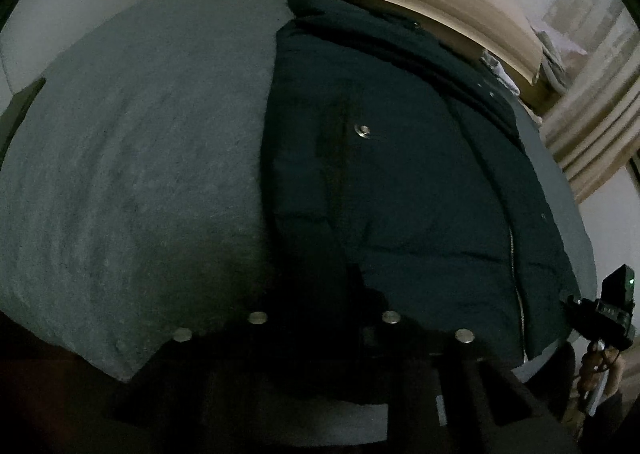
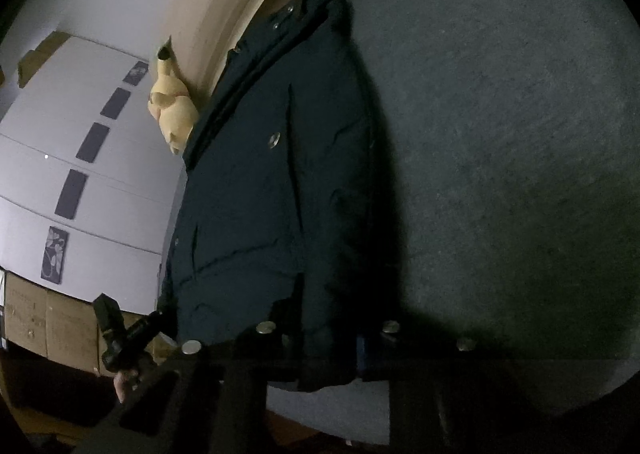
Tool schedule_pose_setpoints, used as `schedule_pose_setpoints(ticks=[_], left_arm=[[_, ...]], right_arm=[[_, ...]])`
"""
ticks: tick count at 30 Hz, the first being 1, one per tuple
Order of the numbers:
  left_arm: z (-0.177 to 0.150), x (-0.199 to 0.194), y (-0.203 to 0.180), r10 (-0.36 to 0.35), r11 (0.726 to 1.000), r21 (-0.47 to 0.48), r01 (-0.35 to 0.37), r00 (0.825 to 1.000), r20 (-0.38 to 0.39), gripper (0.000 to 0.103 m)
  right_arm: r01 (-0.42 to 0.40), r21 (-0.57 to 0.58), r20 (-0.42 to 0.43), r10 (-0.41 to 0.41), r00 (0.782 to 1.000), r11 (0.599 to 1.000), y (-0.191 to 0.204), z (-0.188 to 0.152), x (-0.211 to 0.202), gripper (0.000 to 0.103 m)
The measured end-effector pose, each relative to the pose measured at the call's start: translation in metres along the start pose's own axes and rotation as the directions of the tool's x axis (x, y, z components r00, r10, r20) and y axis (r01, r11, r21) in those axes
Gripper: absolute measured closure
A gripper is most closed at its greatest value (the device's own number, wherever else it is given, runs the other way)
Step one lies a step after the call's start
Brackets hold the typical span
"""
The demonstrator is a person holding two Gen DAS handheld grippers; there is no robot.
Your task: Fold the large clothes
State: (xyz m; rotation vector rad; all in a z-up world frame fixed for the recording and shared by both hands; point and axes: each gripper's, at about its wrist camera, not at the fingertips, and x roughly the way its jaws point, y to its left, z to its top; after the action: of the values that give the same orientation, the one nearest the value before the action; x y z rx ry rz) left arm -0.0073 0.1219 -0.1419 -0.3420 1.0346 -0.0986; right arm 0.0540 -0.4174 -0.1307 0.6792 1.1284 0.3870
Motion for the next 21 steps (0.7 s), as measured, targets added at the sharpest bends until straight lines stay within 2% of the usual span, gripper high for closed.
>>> schedule_pose_setpoints(ticks=[5,21], left_arm=[[-0.004,-0.005,-0.004,0.024,0.999,0.029,-0.024,1.000,0.008,0.085],[-0.014,-0.012,0.001,0.036,0.997,0.063,-0.036,0.999,-0.002,0.085]], right_arm=[[0.035,-0.044,-0.009,-0.035,0.999,0.998,0.009,-0.005,-0.003,0.087],[0.046,-0.046,-0.033,-0.047,0.998,0.998,0.011,-0.021,0.000,0.087]])
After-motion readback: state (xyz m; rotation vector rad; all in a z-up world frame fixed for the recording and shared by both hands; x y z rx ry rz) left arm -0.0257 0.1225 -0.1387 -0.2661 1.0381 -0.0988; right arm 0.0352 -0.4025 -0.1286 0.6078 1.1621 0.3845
